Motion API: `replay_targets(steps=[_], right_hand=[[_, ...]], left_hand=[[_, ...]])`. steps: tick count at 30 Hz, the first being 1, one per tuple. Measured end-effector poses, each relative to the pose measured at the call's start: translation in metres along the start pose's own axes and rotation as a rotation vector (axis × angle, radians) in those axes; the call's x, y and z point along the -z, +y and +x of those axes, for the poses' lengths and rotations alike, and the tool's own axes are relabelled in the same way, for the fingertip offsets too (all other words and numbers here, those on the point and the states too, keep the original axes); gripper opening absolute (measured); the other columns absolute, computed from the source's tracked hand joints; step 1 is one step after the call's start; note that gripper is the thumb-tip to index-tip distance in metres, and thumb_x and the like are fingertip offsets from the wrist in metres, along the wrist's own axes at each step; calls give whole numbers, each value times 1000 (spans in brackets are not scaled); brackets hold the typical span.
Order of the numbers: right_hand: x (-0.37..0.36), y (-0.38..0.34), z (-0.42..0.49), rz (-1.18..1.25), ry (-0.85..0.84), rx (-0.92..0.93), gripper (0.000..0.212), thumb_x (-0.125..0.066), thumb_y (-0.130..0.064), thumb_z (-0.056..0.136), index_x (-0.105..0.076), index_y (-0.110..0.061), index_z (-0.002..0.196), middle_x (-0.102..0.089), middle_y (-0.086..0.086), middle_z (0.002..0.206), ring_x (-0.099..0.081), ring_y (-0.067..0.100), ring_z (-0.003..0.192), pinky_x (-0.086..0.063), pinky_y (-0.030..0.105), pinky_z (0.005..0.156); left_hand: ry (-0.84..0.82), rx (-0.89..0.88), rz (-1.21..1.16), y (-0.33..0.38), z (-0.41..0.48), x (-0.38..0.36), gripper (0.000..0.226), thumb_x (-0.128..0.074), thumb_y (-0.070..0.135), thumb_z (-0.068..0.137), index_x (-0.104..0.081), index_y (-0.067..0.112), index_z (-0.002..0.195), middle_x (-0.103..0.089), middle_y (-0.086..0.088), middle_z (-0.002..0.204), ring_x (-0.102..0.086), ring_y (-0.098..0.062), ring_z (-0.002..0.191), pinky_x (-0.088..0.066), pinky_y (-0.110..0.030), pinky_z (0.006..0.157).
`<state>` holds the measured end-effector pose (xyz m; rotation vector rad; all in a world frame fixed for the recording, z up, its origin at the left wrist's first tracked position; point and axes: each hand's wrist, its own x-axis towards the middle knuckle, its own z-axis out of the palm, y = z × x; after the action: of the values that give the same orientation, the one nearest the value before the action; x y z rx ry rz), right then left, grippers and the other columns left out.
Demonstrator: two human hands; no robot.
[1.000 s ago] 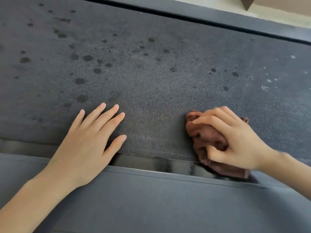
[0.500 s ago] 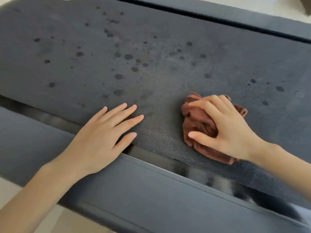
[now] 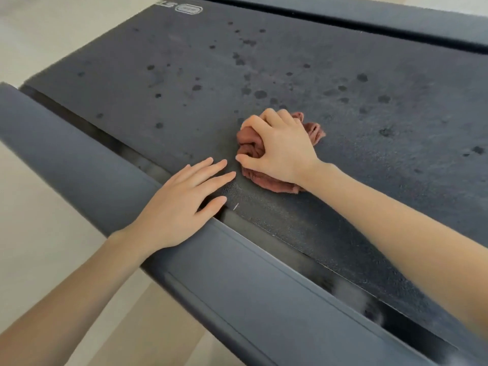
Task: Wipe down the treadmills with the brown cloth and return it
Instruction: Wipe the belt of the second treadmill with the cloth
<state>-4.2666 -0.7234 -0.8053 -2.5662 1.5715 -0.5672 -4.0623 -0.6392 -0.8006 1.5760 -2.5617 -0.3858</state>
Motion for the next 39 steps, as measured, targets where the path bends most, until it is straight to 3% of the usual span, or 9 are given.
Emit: replay_targets(steps=[5,10,16,23,28,31,33,39], right_hand=[[25,15,-59,92,-51,120,57,-58,-54,79,-55,-18,123,-53,5,113,-46,25,102,-37,41,93],[44,24,-133,127,-49,141,54,-59,-53,76,-60,-20,118,-56,-1,113,-50,23,108,-38,40,96],[18,-5,-67,113,-25,181,47,-58,-50,75,-63,-20,110,-58,0,106,-52,25,97,-41,41,88],[-29,-46,51,66,5,110,48,-62,-49,79,-56,-21,118,-55,4,109,-47,26,102,-38,39,89],[-9,-36,22,123,-79,192,49,-60,-47,80,-56,-17,120,-55,4,110,-47,25,100,-37,42,93],[11,-21,-32,144,-115,220,49,-58,-48,79,-59,-17,118,-56,0,112,-51,24,106,-38,42,96],[18,-18,-55,140,-100,188,49,-59,-48,79,-60,-18,117,-57,-1,113,-51,24,110,-38,41,98],[-13,-61,8,105,-46,125,46,-58,-45,75,-64,-15,109,-59,4,104,-53,28,96,-40,44,88]], left_hand=[[-75,-69,36,-27,-7,12,48,-20,52,96,-29,38,142,-16,17,153,-6,-2,142,-7,-32,116],[-15,107,42,-69,-13,23,42,-25,47,96,-27,46,138,-19,13,154,-9,-7,143,-10,-36,118],[70,127,49,-70,-14,17,44,-26,44,96,-39,40,138,-24,9,153,-15,-13,143,-12,-33,116],[-23,77,70,-79,-12,22,52,-15,54,91,-29,45,140,-16,11,155,-8,-10,144,-9,-33,117],[-93,-1,112,-136,-12,44,48,-12,59,93,-25,49,138,-14,22,152,-5,0,142,-3,-41,118],[-10,67,47,-164,-12,49,38,-22,52,98,-27,48,136,-22,21,151,-10,-3,143,-6,-41,118],[24,62,51,-167,-12,46,45,-18,52,96,-33,45,138,-24,19,150,-12,-5,142,-9,-37,118],[40,56,61,-167,-11,45,53,-14,52,91,-37,41,139,-25,16,152,-14,-7,143,-10,-33,117]])
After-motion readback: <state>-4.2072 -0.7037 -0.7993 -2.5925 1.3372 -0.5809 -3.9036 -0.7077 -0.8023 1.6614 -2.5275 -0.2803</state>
